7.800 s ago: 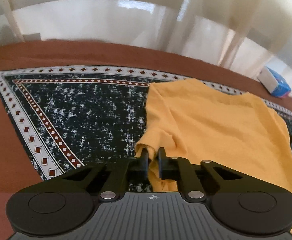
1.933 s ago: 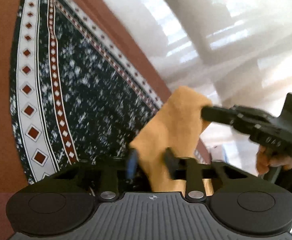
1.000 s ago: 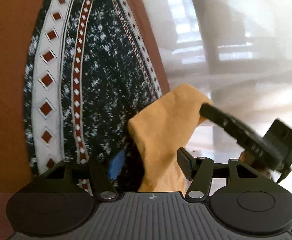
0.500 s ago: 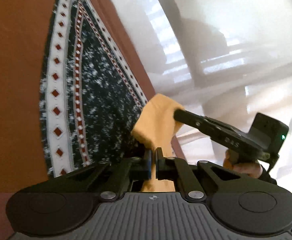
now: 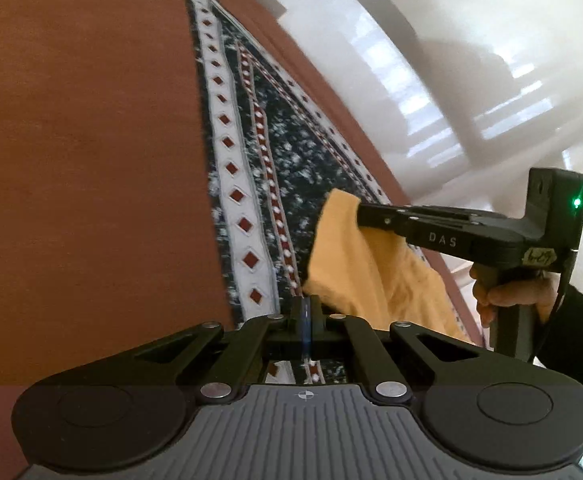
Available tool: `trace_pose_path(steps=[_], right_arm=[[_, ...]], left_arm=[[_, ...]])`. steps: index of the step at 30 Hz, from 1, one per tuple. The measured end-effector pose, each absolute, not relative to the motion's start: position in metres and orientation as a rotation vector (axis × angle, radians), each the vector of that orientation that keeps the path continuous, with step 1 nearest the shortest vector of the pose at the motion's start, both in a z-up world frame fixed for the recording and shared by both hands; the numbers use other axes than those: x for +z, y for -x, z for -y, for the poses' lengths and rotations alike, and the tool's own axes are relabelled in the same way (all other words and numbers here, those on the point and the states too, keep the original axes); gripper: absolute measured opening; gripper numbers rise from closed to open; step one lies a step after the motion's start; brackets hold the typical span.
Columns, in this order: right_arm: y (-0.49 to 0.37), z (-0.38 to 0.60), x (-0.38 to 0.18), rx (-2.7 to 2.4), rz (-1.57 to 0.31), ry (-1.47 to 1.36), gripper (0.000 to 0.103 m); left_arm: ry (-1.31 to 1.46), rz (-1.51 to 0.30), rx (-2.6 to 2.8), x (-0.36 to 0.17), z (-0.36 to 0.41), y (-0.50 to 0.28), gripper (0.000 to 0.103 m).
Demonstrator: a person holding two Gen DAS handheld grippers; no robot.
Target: Fold clothes
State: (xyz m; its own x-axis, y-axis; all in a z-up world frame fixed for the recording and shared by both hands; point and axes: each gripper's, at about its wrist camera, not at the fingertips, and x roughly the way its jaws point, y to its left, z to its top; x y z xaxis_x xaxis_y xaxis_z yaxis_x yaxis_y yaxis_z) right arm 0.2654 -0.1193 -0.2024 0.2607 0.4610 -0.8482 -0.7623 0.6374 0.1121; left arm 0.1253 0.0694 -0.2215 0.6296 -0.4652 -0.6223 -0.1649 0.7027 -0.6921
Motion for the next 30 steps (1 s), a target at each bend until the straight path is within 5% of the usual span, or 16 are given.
trace_pose_path(steps=[3, 5, 10, 20, 30], right_arm=[[-0.266, 0.127, -0.196, 0.795, -0.957, 0.345, 0.009], [-0.267, 0.142, -0.179, 0.74, -0.906, 0.296, 0.01], [-0.241, 0.205, -0.123, 0.643, -0.785, 0.176, 0.02], [-0.064, 0.343, -0.061, 0.396, -0.672, -0.001, 0.037], [0.124, 0.421, -0.069, 0.154, -0.662, -0.222, 0.044]], left_arm=[[0.763, -0.861, -0.232, -0.207, -0.072, -0.127, 0.001], [0.711, -0.846, -0.262, -0.199, -0.068, -0.135, 0.019], [0.642, -0.872, -0.278, -0.198, -0.051, -0.157, 0.023], [0.454, -0.972, -0.427, -0.175, -0.024, -0.103, 0.046], [0.318, -1.093, -0.427, -0.178, -0.008, 0.005, 0.049]])
